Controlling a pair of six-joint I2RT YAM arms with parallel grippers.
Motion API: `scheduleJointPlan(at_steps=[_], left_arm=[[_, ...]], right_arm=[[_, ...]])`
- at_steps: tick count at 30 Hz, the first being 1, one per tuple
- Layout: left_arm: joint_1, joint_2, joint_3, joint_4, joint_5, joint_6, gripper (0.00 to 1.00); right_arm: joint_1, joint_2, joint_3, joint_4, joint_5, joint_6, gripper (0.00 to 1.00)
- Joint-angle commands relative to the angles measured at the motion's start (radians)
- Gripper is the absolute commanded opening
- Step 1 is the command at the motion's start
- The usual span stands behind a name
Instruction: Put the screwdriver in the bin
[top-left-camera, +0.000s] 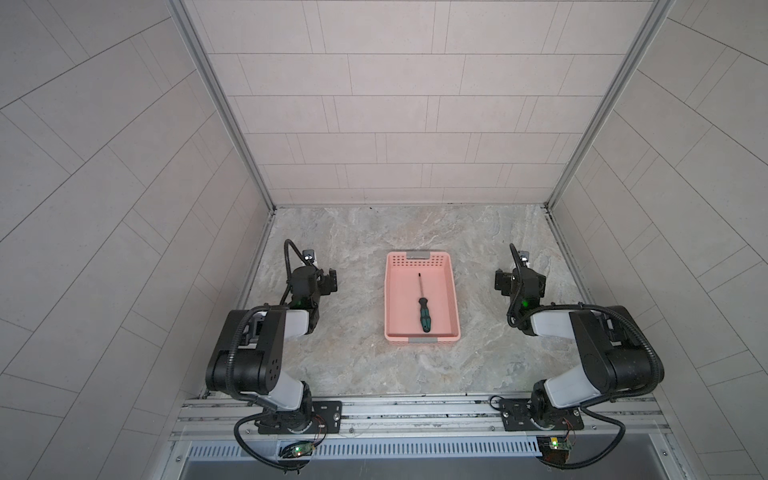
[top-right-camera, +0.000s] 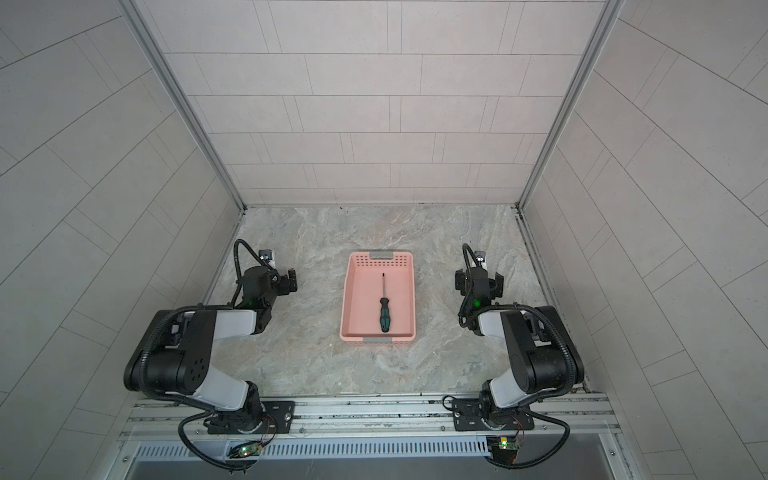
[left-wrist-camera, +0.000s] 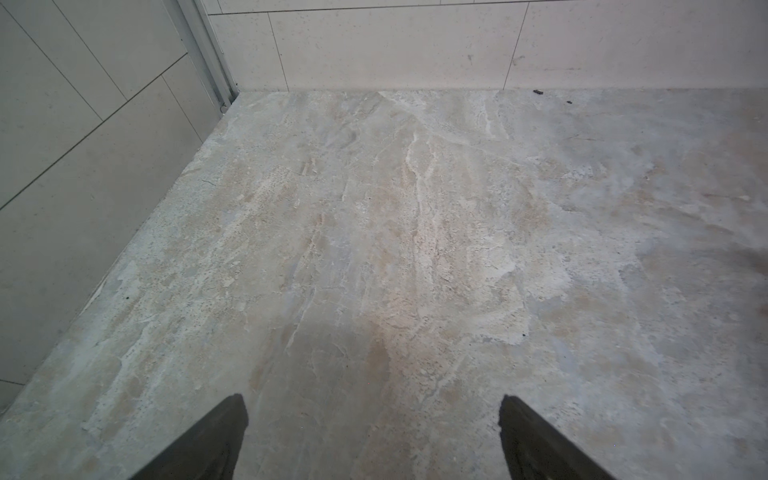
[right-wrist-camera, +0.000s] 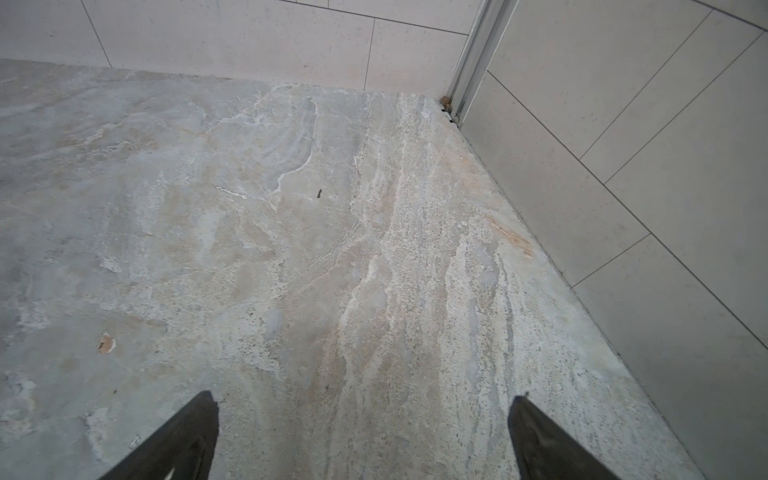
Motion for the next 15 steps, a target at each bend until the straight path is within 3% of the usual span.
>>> scheduleJointPlan(at_steps=[1,15], left_arm=[[0.0,0.006,0.021,-0.009,0.011,-0.009,1.0],[-0.001,0.007,0.027,-0.02,-0.007,-0.014,1.0]], right_arm=[[-0.003,0.004,0.008,0.019,-0.012,-0.003,1.0],[-0.002,-0.004,0.0,0.029,-0.012,-0.005,1.0]])
